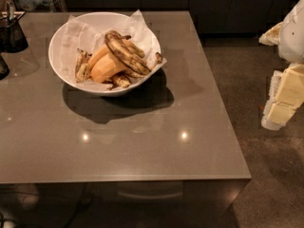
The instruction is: Pick banana from white bowl
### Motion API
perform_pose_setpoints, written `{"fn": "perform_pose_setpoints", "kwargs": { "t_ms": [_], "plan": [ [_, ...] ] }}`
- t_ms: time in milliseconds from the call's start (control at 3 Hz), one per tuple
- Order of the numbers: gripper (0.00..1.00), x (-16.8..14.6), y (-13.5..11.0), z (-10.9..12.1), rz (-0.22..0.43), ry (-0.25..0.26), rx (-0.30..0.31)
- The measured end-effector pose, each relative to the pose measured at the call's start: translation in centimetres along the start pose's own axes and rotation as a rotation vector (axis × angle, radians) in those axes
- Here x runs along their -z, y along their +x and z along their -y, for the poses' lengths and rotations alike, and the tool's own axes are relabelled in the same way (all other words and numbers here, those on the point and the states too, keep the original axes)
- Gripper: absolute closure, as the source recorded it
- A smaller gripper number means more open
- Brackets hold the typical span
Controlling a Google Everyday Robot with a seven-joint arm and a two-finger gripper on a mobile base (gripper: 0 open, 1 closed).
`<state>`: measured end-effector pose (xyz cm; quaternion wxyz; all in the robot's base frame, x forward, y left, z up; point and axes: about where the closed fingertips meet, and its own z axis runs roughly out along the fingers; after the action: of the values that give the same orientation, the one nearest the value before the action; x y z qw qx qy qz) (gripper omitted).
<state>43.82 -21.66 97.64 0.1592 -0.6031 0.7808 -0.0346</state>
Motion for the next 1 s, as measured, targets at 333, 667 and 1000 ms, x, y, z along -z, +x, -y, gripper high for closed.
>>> {"fn": "perform_pose_setpoints", "kwargs": {
  "t_ms": [333,667,1000],
  "plan": [
    [0.00,0.1,-0.1,0.1,0.001,0.006,-0.004],
    [0.00,0.3,-0.8,0.6,-0.022,0.022,-0.077],
    [0.00,0.1,-3.3,2.6,-0.105,0.053,-0.156]
  ]
}}
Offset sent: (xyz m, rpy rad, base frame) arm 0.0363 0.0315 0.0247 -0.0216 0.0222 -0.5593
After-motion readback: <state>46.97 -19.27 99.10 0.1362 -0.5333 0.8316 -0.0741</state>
